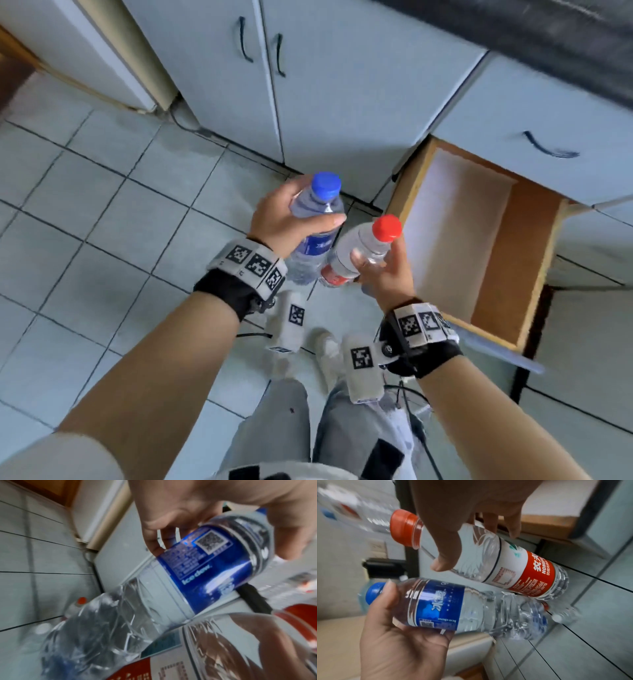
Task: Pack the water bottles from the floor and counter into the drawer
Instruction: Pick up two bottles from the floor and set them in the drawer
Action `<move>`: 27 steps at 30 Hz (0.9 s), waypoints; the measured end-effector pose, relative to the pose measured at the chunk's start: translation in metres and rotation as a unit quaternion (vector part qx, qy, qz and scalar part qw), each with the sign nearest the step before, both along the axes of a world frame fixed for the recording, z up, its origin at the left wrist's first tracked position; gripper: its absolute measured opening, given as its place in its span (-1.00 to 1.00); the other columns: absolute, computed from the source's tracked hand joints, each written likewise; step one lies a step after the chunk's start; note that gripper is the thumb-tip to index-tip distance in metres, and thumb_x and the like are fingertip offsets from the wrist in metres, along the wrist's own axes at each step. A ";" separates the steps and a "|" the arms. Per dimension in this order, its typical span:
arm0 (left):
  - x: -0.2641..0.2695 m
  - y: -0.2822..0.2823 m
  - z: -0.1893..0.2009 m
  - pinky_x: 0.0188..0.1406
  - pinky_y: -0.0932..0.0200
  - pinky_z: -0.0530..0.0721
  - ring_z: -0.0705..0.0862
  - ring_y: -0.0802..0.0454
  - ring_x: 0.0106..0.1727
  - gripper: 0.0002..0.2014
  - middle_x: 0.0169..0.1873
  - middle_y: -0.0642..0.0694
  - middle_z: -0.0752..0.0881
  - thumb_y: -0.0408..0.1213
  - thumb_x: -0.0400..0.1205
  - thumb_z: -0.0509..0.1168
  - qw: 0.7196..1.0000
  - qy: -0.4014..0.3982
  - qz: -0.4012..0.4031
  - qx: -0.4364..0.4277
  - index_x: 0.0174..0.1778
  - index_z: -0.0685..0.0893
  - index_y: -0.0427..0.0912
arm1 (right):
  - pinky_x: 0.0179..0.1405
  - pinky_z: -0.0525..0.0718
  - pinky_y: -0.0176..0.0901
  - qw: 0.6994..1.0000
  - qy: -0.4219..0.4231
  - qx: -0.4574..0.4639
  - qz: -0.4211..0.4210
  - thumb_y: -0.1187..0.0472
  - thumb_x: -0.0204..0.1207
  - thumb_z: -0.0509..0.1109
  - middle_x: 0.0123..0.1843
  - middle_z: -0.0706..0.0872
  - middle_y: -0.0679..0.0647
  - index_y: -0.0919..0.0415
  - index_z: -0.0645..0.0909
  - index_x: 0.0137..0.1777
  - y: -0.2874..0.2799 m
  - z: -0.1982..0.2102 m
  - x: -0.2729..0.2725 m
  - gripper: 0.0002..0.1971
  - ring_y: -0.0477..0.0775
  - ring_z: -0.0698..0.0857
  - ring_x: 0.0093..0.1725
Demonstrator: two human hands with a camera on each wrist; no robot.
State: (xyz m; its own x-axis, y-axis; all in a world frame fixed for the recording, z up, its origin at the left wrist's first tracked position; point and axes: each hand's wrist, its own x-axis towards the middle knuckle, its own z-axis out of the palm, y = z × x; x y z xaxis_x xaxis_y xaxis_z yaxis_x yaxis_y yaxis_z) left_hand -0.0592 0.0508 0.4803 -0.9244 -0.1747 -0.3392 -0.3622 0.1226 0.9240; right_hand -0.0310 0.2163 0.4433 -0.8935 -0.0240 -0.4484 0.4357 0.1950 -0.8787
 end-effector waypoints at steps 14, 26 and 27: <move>-0.092 0.230 -0.114 0.04 0.16 0.68 0.77 0.16 -0.15 -0.72 -0.27 0.10 0.81 -0.05 0.18 0.57 0.984 -0.088 -0.155 -0.001 -0.23 0.72 0.26 | 0.35 0.55 0.19 0.992 -0.029 0.065 -0.107 -0.14 0.13 0.46 0.26 0.63 0.29 0.10 0.49 0.27 0.210 -0.107 -0.088 -0.33 0.26 0.62 0.27; -0.133 0.264 -0.250 -0.01 0.15 0.51 0.62 -0.02 0.00 -0.47 -0.01 0.03 0.62 0.15 0.48 0.31 0.911 -0.270 -0.212 -0.229 0.30 0.48 -0.02 | 0.33 0.54 0.09 0.969 -0.237 0.068 -0.015 -0.14 0.36 0.42 0.43 0.53 0.21 0.04 0.31 0.46 0.227 -0.251 -0.124 -0.30 0.23 0.56 0.38; -0.138 0.264 -0.260 0.05 0.09 0.56 0.65 -0.09 0.08 -0.45 0.08 -0.03 0.63 0.14 0.51 0.27 0.898 -0.286 -0.223 -0.250 0.37 0.42 -0.02 | 0.34 0.53 0.09 0.966 -0.249 0.067 -0.011 -0.11 0.39 0.40 0.46 0.51 0.20 0.02 0.26 0.50 0.227 -0.254 -0.129 -0.30 0.23 0.54 0.39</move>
State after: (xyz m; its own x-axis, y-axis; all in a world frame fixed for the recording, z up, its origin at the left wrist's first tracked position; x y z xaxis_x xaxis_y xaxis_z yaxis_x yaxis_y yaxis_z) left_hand -0.1969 0.3149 0.2208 -0.6401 -0.0934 -0.7626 -0.5715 0.7212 0.3914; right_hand -0.1601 0.4436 0.1889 -0.5665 0.0813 -0.8201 0.8029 0.2786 -0.5270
